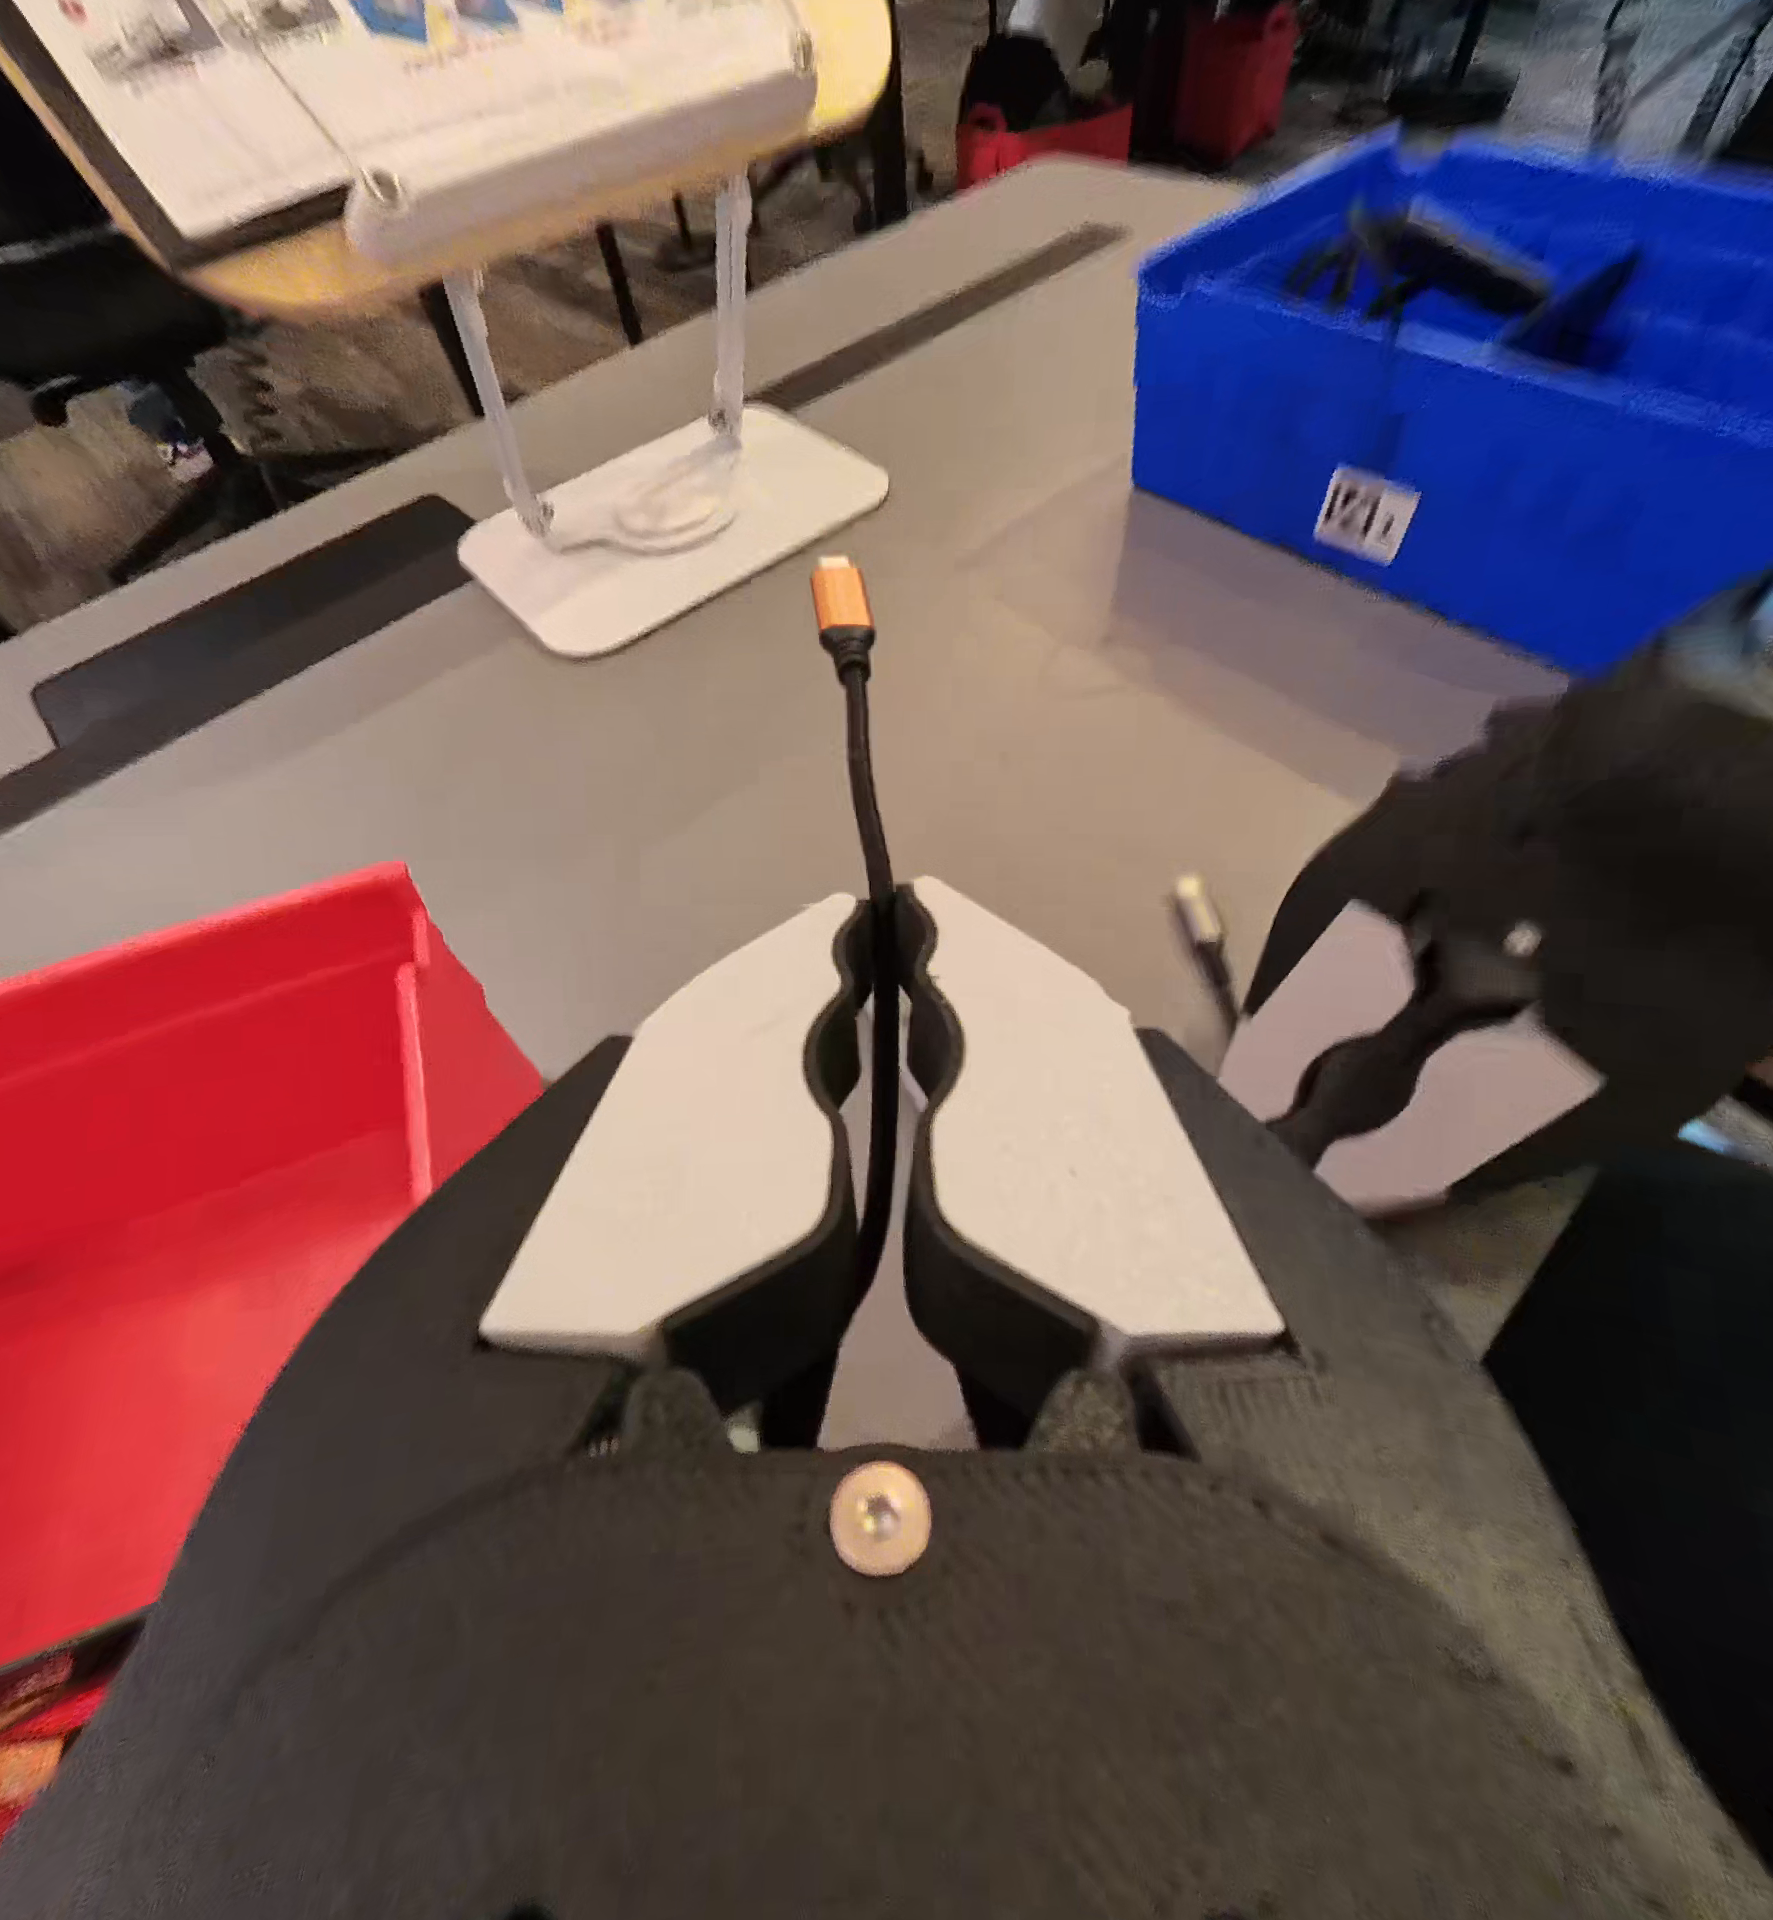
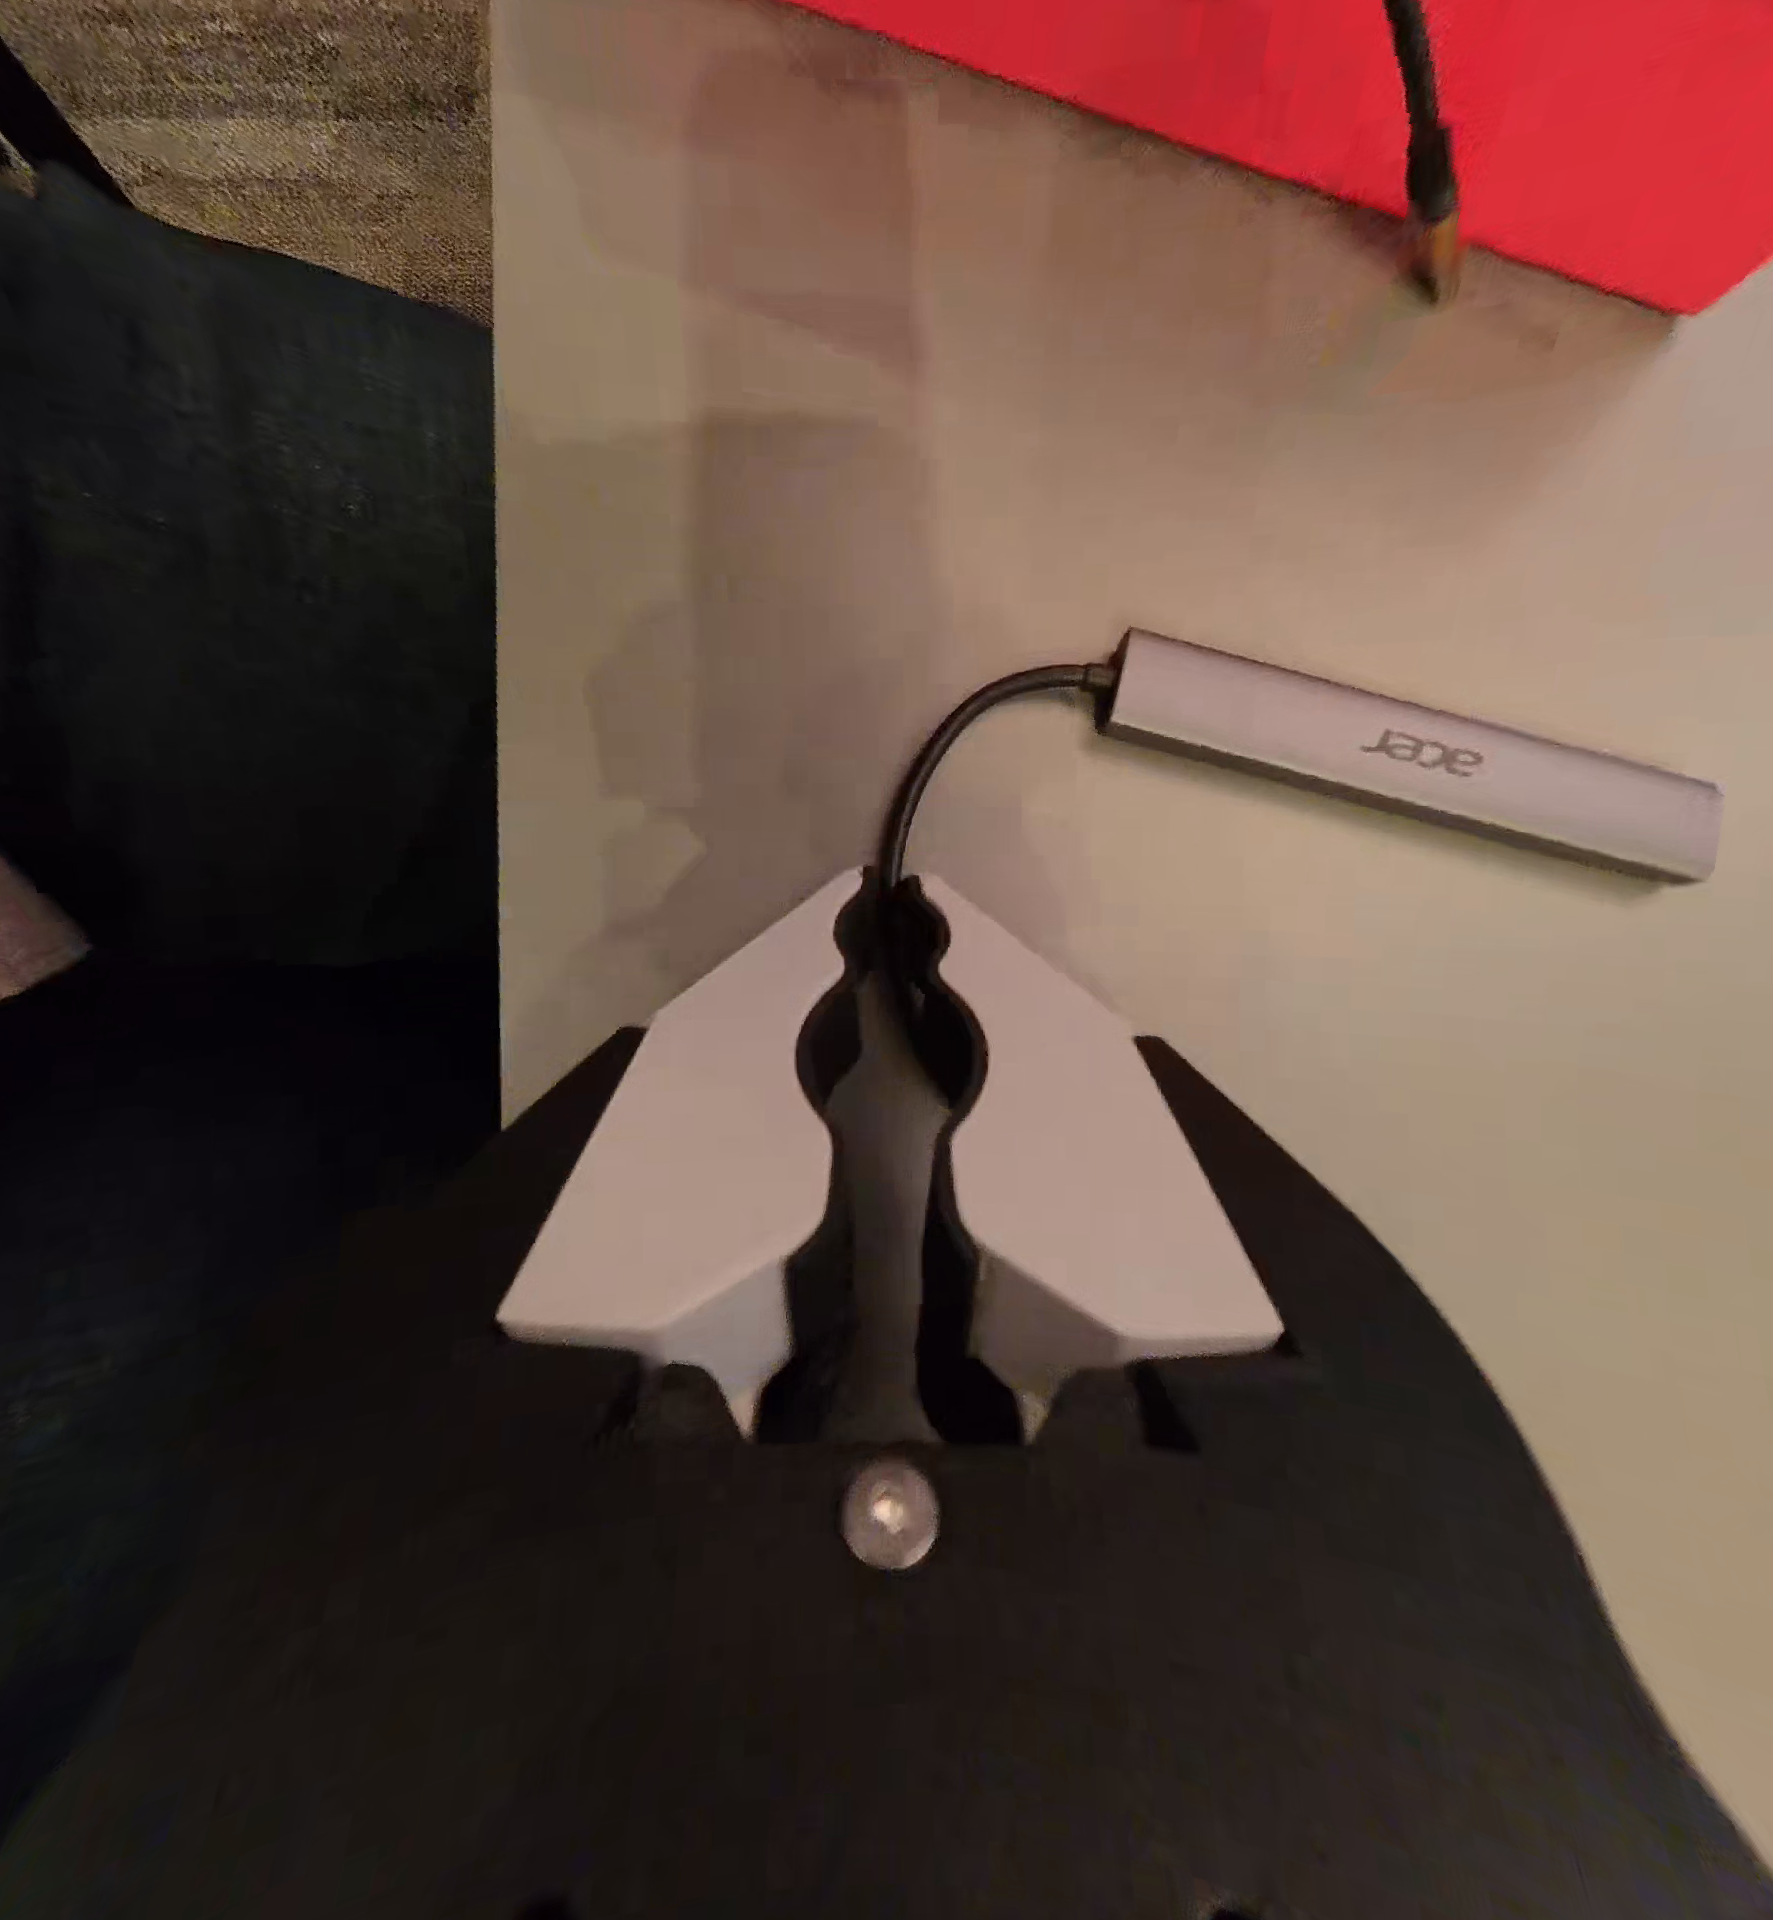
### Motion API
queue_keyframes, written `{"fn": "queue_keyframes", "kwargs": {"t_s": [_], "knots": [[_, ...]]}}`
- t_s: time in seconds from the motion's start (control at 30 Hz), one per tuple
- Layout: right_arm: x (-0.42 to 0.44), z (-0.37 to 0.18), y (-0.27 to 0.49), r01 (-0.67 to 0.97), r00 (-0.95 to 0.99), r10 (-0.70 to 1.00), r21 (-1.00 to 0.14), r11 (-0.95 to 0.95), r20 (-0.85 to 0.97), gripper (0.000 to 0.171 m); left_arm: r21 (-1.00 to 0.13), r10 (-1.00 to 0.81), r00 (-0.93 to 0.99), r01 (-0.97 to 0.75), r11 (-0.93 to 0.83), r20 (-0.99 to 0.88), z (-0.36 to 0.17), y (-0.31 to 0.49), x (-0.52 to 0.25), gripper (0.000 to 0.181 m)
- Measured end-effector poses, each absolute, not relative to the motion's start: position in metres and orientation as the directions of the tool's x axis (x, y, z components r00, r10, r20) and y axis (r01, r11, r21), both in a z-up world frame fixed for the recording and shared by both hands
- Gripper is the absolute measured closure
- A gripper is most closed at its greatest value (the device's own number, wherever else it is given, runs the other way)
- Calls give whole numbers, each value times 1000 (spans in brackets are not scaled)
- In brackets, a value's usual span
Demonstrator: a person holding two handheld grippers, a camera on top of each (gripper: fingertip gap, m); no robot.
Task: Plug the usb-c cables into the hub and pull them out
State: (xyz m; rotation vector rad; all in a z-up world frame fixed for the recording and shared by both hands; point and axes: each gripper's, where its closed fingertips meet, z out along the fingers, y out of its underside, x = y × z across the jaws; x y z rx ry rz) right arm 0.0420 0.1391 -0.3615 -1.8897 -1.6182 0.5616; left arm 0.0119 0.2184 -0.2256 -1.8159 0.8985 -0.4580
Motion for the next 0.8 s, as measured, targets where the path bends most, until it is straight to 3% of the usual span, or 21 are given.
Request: {"fn": "queue_keyframes", "kwargs": {"t_s": [0.1, 0.27, 0.57, 0.8], "knots": [[57, -362, 142, 735, 197, 980, -667, -124, 34, 170, -847, -747, 628, -502, -175, -218, -260, 219, 4, 178], [91, -362, 143, 751, 238, 971, -638, -168, 25, 170, -738, -783, 558, -644, -200, -275, -315, 215, -3, 179], [144, -361, 147, 766, 345, 938, -587, -261, 32, 168, -699, -781, 581, -657, -282, -230, -344, 229, -15, 179], [138, -327, 160, 693, 410, 912, -659, -293, 26, 138, -689, -755, 618, -646, -328, -220, -355, 244, -10, 178]]}}
